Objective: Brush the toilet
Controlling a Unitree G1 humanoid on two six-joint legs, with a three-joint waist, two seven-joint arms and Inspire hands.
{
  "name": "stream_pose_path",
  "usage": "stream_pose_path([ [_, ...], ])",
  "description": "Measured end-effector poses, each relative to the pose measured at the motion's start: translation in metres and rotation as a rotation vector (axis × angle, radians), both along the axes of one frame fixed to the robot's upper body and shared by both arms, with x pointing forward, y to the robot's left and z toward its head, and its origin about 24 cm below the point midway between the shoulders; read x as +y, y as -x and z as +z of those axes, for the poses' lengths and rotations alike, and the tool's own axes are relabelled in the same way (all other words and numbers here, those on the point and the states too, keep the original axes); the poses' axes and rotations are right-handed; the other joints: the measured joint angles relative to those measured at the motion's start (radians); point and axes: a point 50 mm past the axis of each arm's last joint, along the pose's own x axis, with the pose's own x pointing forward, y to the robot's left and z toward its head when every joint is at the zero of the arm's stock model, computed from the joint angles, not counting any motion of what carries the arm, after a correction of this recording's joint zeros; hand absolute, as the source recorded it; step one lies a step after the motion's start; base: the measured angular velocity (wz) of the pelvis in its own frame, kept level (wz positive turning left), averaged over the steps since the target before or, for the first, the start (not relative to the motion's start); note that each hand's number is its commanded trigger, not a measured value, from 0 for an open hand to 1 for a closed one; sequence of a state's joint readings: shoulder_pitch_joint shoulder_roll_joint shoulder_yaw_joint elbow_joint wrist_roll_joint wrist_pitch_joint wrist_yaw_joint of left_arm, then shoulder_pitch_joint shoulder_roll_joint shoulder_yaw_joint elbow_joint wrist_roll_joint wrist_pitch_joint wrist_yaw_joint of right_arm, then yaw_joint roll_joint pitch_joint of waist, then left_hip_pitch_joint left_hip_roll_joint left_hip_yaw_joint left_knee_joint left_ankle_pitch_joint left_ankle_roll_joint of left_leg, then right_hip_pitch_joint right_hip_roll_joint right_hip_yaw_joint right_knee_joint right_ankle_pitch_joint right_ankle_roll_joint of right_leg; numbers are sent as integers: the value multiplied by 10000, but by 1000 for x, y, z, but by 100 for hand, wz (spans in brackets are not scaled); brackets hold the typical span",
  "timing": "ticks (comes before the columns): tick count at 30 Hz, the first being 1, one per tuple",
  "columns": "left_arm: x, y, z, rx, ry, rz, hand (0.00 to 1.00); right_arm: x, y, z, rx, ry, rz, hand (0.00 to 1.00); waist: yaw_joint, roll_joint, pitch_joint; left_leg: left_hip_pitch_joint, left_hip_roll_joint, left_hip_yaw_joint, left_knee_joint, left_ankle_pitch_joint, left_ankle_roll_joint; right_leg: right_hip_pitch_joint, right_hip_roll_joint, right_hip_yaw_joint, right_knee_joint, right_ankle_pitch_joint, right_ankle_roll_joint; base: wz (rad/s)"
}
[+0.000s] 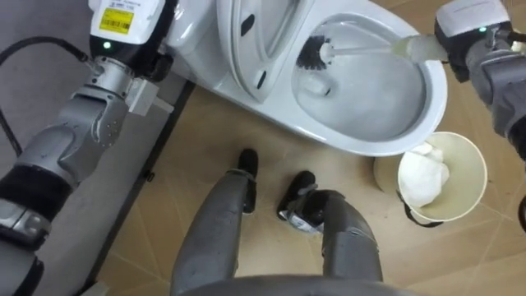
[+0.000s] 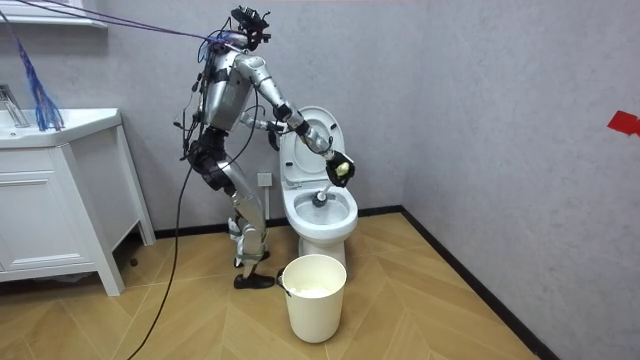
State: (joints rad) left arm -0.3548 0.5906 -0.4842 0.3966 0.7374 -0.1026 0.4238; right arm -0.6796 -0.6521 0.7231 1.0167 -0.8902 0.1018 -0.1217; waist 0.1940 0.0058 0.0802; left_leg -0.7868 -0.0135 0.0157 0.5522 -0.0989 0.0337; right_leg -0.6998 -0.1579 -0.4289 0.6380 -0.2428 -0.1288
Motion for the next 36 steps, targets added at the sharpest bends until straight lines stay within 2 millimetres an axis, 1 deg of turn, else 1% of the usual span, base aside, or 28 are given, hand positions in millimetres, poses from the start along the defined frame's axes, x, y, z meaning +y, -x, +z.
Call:
stream_pose_path([
  [1, -3, 1, -3, 91, 123, -10, 0, -4, 4, -4, 115, 76, -172, 100, 45, 238, -14, -28, 0, 12, 12, -16, 15, -7, -2, -2, -12, 20, 25, -6],
  [2, -4, 1, -5, 198, 166, 25, 0, -10, 9, -7, 255, 177, -339, 100, 70, 397, -67, -49, -4, 57, -6, -20, 28, -60, -14, 35, 0, 31, 35, -7],
  [3, -4, 2, -6, 271, 185, 42, 0, -10, 11, -10, 387, 189, -359, 100, 76, 453, -98, -47, -3, 85, -23, -21, 30, -88, -16, 65, 9, 31, 34, -6],
  [4, -6, 2, -9, 391, 264, 64, 0, -8, 17, -21, 847, 289, -312, 100, 98, 571, -136, -27, -4, 91, -59, -15, 35, -90, -17, 70, 3, 28, 28, 0],
  [5, -6, 4, -12, 543, 371, 75, 0, -4, 24, -36, 1421, 361, -325, 100, 138, 681, -168, -24, 5, 89, -64, -8, 32, -86, -6, 65, 0, 26, 3, 0],
  [6, -7, 4, -12, 550, 412, 68, 0, -5, 29, -43, 1684, 445, -469, 100, 157, 750, -180, -26, 13, 89, -57, -2, 23, -81, 9, 67, -2, 31, -6, 3],
  [7, -7, 6, -14, 630, 544, 98, 0, -3, 37, -53, 1850, 428, -803, 100, 156, 869, -212, -26, 1, 80, -77, -1, 14, -79, 16, 62, -23, 28, -9, 0],
  [8, -8, 7, -18, 737, 621, 181, 0, -4, 43, -60, 1881, 312, -1110, 100, 110, 1013, -293, -19, -6, 80, -146, 10, 1, -79, 19, 48, -81, 29, -9, 0],
  [10, -6, 10, -22, 887, 673, 376, 0, -7, 51, -66, 1933, 116, -1397, 100, 20, 1142, -378, 44, -27, 92, -242, 17, -6, -38, 20, 48, -134, 27, -7, 0],
  [12, -5, 11, -25, 1001, 772, 512, 0, -4, 56, -73, 2006, -218, -1564, 100, -119, 1159, -375, 170, -99, 82, -411, 60, -53, 62, 18, 42, -209, 7, -3, 6],
  [13, -4, 13, -26, 1015, 852, 600, 0, -1, 62, -80, 2115, -474, -1738, 100, -271, 1176, -375, 213, -94, 89, -463, 68, -66, 106, 44, 36, -261, -5, -1, 10],
  [15, -3, 15, -28, 1029, 926, 721, 0, 2, 70, -90, 2146, -669, -1882, 100, -374, 1230, -376, 271, 12, 72, -519, 69, -73, 233, 132, -10, -424, -2, -2, 4],
  [16, -2, 17, -30, 1091, 1082, 825, 0, 5, 75, -95, 2163, -796, -1963, 100, -474, 1305, -373, 310, 14, 55, -525, 67, -75, 351, 213, -64, -579, 23, 1, 11],
  [17, -2, 19, -32, 1175, 1277, 889, 0, 4, 82, -101, 2234, -921, -2094, 100, -606, 1412, -395, 362, 9, -2, -574, 72, -78, 479, 228, -168, -681, 35, 21, 14],
  [18, -3, 19, -33, 1223, 1360, 876, 0, 3, 86, -103, 2278, -997, -2210, 100, -636, 1438, -382, 428, 0, -22, -598, 71, -78, 543, 227, -171, -695, 27, 38, 18],
  [20, -3, 23, -37, 1369, 1749, 982, 0, 1, 98, -111, 2376, -1209, -2488, 100, -743, 1496, -385, 527, 7, -12, -691, 72, -77, 686, 248, -173, -793, 15, 71, 7],
  [24, -3, 24, -38, 1429, 2337, 1090, 0, -7, 105, -112, 2259, -1305, -2675, 100, -789, 1548, -377, 548, 20, 58, -643, 72, -75, 700, 239, -207, -799, 18, 69, 0],
  [25, -4, 23, -37, 1437, 2495, 1066, 0, -8, 100, -109, 2065, -1500, -2748, 100, -727, 1556, -374, 488, 32, 60, -518, 72, -74, 668, 233, -213, -765, 16, 60, 0],
  [27, -8, 19, -34, 1385, 2539, 927, 0, -13, 98, -105, 1940, -1750, -2968, 100, -607, 1538, -334, 452, 27, 55, -431, 72, -74, 615, 181, -240, -654, -10, 28, 0],
  [28, -9, 17, -31, 1304, 2481, 852, 0, -16, 93, -101, 1809, -1924, -3103, 100, -497, 1445, -270, 406, 21, 66, -440, 76, -73, 506, 119, -236, -543, -69, 22, 0],
  [29, -10, 15, -28, 1139, 2509, 797, 0, -19, 85, -94, 1595, -2247, -3281, 100, -446, 1416, -259, 268, 16, 74, -369, 79, -75, 337, 63, -212, -396, -99, 0, 0],
  [30, -10, 14, -24, 1011, 2501, 740, 0, -20, 80, -90, 1472, -2437, -3381, 100, -427, 1331, -205, 214, 2, 124, -352, 88, -71, 201, 3, -132, -265, -112, -13, -8],
  [31, -12, 12, -19, 754, 2367, 630, 0, -24, 71, -81, 1213, -2723, -3535, 100, -331, 1067, -64, 121, -56, 272, -328, 116, -34, -91, -169, 33, 100, -215, -41, -7],
  [32, -13, 10, -15, 467, 2180, 557, 0, -27, 62, -69, 846, -2895, -3587, 100, -234, 973, -47, -31, -151, 305, -298, 154, -22, -371, -279, 149, 341, -256, -40, -4],
  [33, -12, 8, -11, 216, 1860, 468, 0, -29, 51, -57, 453, -2940, -3453, 100, -189, 751, -21, -204, -185, 386, -269, 195, -5, -628, -376, 210, 531, -279, -69, 0],
  [34, -10, 8, -8, 56, 1646, 457, 0, -28, 44, -50, 223, -2974, -3339, 100, -194, 645, -21, -281, -203, 454, -240, 203, 2, -780, -415, 296, 649, -306, -70, -8],
  [35, -4, 7, -3, -214, 1300, 501, 0, -27, 30, -35, -227, -3005, -3176, 100, -196, 390, -51, -452, -208, 573, -129, 204, 3, -1058, -461, 455, 853, -345, -95, -11],
  [36, -2, 7, -1, -316, 1141, 520, 0, -27, 24, -27, -447, -3001, -3128, 100, -219, 279, -51, -495, -215, 602, -118, 204, 3, -1128, -499, 456, 916, -357, -118, -6],
])
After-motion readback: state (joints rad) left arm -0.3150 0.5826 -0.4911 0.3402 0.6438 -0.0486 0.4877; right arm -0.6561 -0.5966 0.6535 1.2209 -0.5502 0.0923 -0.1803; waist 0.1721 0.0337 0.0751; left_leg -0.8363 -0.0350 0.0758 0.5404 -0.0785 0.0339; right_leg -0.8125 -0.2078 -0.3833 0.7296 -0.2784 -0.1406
